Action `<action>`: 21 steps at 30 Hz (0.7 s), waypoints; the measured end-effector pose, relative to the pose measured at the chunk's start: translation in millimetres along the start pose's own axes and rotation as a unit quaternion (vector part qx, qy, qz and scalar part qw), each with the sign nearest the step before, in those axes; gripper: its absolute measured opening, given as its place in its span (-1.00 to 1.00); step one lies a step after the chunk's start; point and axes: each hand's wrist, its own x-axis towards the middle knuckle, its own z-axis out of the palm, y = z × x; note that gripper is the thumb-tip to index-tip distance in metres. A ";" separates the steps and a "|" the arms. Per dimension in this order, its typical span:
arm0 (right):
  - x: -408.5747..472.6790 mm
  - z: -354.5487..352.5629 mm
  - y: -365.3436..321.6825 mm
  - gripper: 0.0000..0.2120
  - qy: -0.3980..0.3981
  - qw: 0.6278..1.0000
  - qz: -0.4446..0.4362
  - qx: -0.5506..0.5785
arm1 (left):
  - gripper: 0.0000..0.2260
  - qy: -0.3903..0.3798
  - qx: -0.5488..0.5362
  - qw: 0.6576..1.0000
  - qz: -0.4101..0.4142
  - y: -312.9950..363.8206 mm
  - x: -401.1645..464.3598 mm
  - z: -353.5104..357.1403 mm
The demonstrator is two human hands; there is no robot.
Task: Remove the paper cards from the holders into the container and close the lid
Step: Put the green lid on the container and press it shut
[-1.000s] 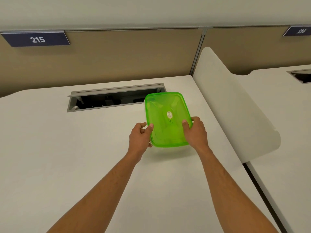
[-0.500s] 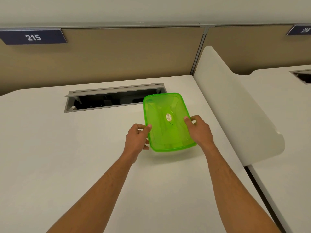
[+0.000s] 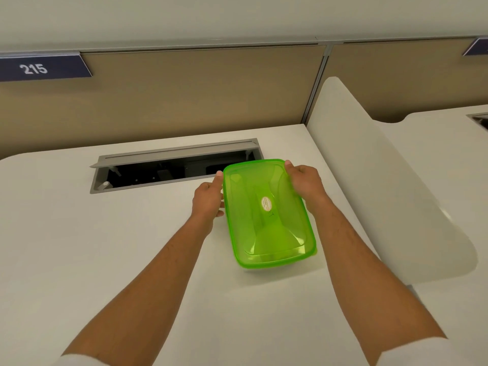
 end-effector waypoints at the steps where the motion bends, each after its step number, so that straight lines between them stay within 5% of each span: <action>1: 5.0 2.1 -3.1 -0.54 0.001 1.000 0.001 0.000 | -0.46 0.000 0.005 1.000 -0.002 2.7 5.1 1.2; 8: 22.6 10.7 -2.4 -0.36 -0.017 0.996 0.053 0.064 | -0.54 -0.014 0.055 0.997 0.049 13.0 23.3 15.1; 21: 25.4 12.3 2.6 -0.69 -0.042 0.991 0.048 0.115 | -0.70 -0.024 -0.040 0.998 0.049 7.3 28.3 20.2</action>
